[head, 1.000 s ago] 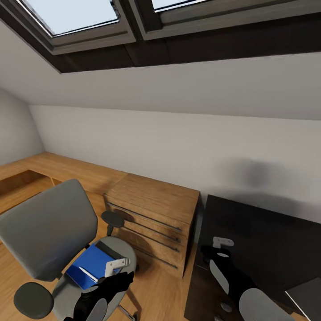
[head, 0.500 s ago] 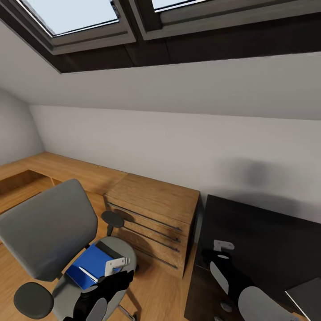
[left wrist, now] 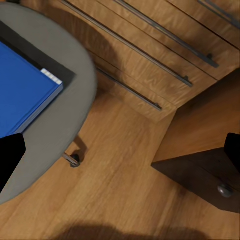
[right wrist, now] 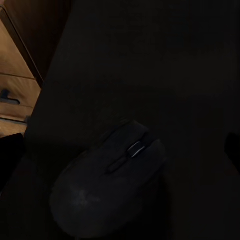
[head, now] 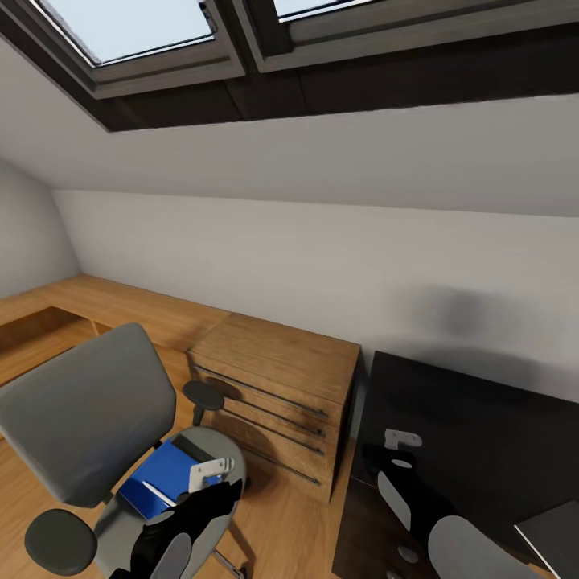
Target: In the bedroom, organize the workspace by keeping the computer under the desk, ensuring the monitor is on the desk, placing the keyboard on the desk next to the monitor, placing the mouse on the desk next to the keyboard, moving the folder from the swivel chair onto the desk next to the mouse, stacking the notebook on top of the folder with the pen on top of the notebook, and positioning the swivel chair next to the desk.
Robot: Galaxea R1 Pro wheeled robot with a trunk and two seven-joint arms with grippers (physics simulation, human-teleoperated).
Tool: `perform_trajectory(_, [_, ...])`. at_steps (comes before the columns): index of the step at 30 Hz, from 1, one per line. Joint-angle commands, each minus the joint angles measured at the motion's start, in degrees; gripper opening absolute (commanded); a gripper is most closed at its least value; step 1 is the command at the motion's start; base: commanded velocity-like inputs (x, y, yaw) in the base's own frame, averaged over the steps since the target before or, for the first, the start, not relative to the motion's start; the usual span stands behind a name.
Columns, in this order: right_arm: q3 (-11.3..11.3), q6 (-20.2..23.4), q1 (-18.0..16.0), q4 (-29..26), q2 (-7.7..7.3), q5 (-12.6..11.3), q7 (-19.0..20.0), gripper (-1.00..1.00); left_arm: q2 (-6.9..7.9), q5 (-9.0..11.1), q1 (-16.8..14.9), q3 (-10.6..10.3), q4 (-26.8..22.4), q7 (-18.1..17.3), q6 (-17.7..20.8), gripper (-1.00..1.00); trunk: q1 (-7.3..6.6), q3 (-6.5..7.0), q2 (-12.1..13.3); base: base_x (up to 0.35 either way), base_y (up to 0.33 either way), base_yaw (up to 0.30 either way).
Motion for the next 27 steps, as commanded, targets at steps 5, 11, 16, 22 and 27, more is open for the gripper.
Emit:
perform_trajectory(5, [0.5, -0.3, 0.0, -0.3, -0.05, -0.3, -0.6, 1.0, 0.06, 0.8, -0.1, -0.2, -0.2, 0.5, 0.0, 1.0, 0.01, -0.08, -0.1, 0.0, 0.0, 0.0])
perform_trajectory(11, [0.6, -0.3, 0.0, -0.3, -0.04, -0.3, -0.6, 1.0, 0.06, 0.8, -0.1, -0.1, -0.2, 0.5, 0.0, 1.0, 0.01, -0.08, -0.1, 0.0, 0.0, 0.0])
perform_trajectory(16, [0.4, -0.3, 0.0, -0.3, -0.07, -0.3, -0.6, 1.0, 0.06, 0.8, -0.1, -0.1, -0.2, 0.5, 0.0, 1.0, 0.01, -0.08, -0.1, 0.0, 0.0, 0.061])
perform_trajectory(22, [0.0, 0.1, 0.0, -0.6, 0.13, -0.6, -0.6, 1.0, -0.27, 0.8, -0.1, -0.2, -0.3, 0.5, 0.0, 1.0, 0.01, -0.08, -0.1, 0.0, 0.0, 0.07])
perform_trajectory(27, [0.0, -0.4, 0.0, -1.3, 0.58, -1.5, -0.6, 1.0, -1.28, 0.8, -0.1, -0.1, -0.5, 0.6, 0.0, 1.0, 0.01, -0.08, -0.1, 0.0, 0.0, 0.0])
